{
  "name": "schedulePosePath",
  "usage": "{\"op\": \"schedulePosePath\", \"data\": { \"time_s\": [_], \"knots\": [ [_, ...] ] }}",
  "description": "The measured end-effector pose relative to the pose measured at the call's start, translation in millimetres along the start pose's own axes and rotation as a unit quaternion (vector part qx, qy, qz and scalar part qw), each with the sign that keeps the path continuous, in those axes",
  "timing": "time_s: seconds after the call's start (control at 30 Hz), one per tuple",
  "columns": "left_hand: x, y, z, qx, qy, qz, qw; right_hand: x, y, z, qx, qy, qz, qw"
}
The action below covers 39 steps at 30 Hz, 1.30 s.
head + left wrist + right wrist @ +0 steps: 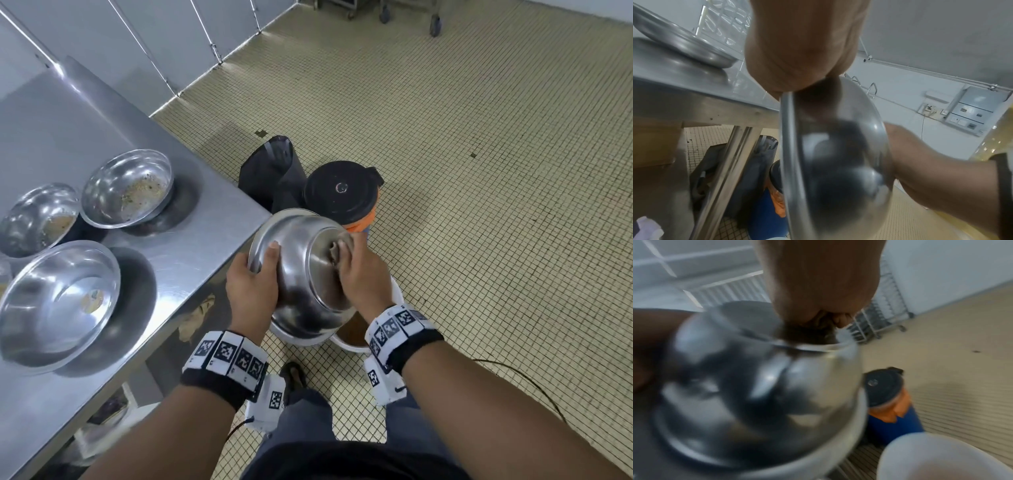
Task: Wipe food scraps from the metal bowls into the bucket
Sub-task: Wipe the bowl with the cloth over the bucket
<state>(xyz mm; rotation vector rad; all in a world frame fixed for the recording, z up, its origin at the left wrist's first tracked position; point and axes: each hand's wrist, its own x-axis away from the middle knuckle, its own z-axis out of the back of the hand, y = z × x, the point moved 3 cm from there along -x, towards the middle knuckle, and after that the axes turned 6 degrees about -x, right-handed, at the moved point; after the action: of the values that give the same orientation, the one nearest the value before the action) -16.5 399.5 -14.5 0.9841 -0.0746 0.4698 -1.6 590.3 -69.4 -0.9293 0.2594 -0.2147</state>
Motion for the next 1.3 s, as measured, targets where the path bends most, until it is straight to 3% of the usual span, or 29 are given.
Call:
{"op": "schedulePosePath", "data": {
  "time_s": [0.1, 0.23, 0.33, 0.4, 0.5, 0.57, 0.63, 0.73, 0.83, 0.9, 1.03, 1.1, 1.2, 1.3],
  "knots": [
    [-2, 0, 1, -0.016, 0.017, 0.007, 1.000, -4, 1, 4, 0.025, 0.007, -0.009, 1.000],
    [-10, 3, -5, -0.003, 0.038, 0.003, 0.999, 5, -59, -4, -0.035, 0.002, 0.130, 0.991],
    [-13, 11, -6, 0.009, 0.048, -0.005, 0.999, 16, -70, -10, 0.018, 0.008, 0.219, 0.976],
    [-14, 13, -2, -0.002, 0.054, 0.001, 0.999, 13, -45, -6, 0.013, 0.004, 0.160, 0.987],
    [-14, 13, 3, -0.003, 0.054, 0.006, 0.999, 1, -1, 4, 0.026, 0.000, 0.009, 1.000],
    [-14, 10, 3, -0.001, 0.051, 0.012, 0.999, -7, 7, 8, 0.048, 0.009, -0.024, 0.999],
    [-15, 10, 0, 0.014, 0.047, 0.021, 0.999, -10, -12, 6, 0.030, 0.015, 0.020, 0.999],
    [-14, 14, -5, 0.022, 0.051, 0.018, 0.998, 0, -57, -7, 0.010, -0.010, 0.166, 0.986],
    [-19, 16, -1, 0.035, 0.058, 0.020, 0.998, 13, -59, -13, 0.018, -0.016, 0.252, 0.967],
    [-25, 17, 5, 0.032, 0.060, 0.018, 0.998, 15, -29, -10, 0.019, -0.022, 0.202, 0.979],
    [-29, 15, 13, 0.019, 0.070, 0.007, 0.997, 17, 32, 0, 0.072, -0.025, 0.004, 0.997],
    [-28, 14, 12, 0.021, 0.078, 0.012, 0.997, 13, 31, 3, 0.062, -0.014, -0.012, 0.998],
    [-26, 16, 5, 0.039, 0.083, 0.024, 0.996, 10, -17, -1, 0.006, 0.000, 0.105, 0.994],
    [-25, 20, 0, 0.048, 0.077, 0.011, 0.996, 17, -57, -7, 0.001, 0.008, 0.269, 0.963]
  ]
}}
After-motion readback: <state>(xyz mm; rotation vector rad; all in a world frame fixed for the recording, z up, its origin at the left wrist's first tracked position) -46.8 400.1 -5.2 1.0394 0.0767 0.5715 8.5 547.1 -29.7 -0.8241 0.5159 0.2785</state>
